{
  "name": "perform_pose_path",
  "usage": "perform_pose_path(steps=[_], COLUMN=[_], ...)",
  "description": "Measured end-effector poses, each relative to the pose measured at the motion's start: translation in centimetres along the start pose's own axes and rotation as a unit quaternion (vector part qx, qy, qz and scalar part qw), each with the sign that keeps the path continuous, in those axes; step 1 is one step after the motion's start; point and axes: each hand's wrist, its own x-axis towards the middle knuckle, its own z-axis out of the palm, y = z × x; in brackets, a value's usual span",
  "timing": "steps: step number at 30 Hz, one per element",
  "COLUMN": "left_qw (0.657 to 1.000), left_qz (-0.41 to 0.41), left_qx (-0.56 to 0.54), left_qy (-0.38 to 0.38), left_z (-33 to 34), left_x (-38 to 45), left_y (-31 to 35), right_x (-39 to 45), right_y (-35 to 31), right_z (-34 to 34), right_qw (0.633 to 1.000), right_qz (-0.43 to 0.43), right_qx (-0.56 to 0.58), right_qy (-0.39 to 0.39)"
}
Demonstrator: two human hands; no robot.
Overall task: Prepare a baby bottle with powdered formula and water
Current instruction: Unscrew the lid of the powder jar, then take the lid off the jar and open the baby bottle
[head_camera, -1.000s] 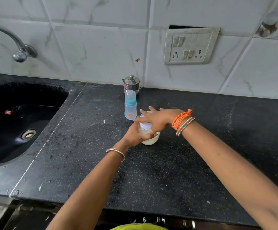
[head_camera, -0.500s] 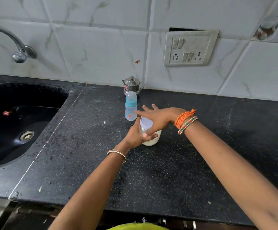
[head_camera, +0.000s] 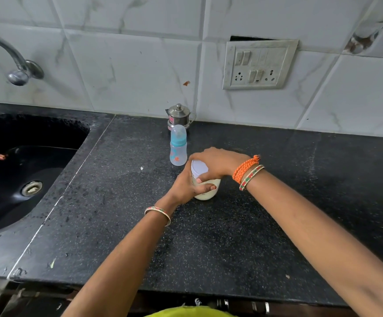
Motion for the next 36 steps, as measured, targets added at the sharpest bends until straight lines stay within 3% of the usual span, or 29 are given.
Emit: perform_pose_path(steps=[5,8,12,17,22,28,30,33,36], left_qw=[1.000,0.999,0.998,0.999,0.992,0.982,0.978,0.974,0.971], left_qz=[0.006,0.010,0.002,-0.032,-0.017,0.031,0.032,0.021,0.013], left_qx=[0.006,0.012,0.020,0.004,0.093,0.180,0.187,0.181,0.169], left_qy=[0.000,0.033,0.062,-0.008,-0.084,0.053,0.085,0.133,0.169], left_z=[-0.4,-0.1,1.0,1.8,1.4,-1.9,-3.0,-4.5,-5.7], left_x=[-0.1,0.0,1.2,4.5,4.8,0.7,-0.4,-1.4,-1.7], left_y=[0.3,0.5,1.6,3.6,2.9,-0.2,-0.7,-1.2,-1.1], right_x=[-0.7,-1.7,-2.7,-4.4,-5.4,-4.3,-3.6,-2.9,-2.7], right_y=[0.8,1.8,3.7,6.4,5.5,1.7,1.5,1.0,0.1], right_z=[-1.7,-2.5,-1.5,1.5,6.2,12.5,13.6,13.3,9.8], right_qw=[0.997,0.985,0.955,0.930,0.894,0.874,0.909,0.966,0.965], right_qz=[-0.075,-0.071,0.007,0.131,0.183,0.177,0.172,0.187,0.174], right_qx=[0.026,0.116,0.199,0.147,0.277,0.337,0.290,0.114,0.037], right_qy=[0.022,0.103,0.217,0.310,0.300,0.302,0.246,0.136,0.191])
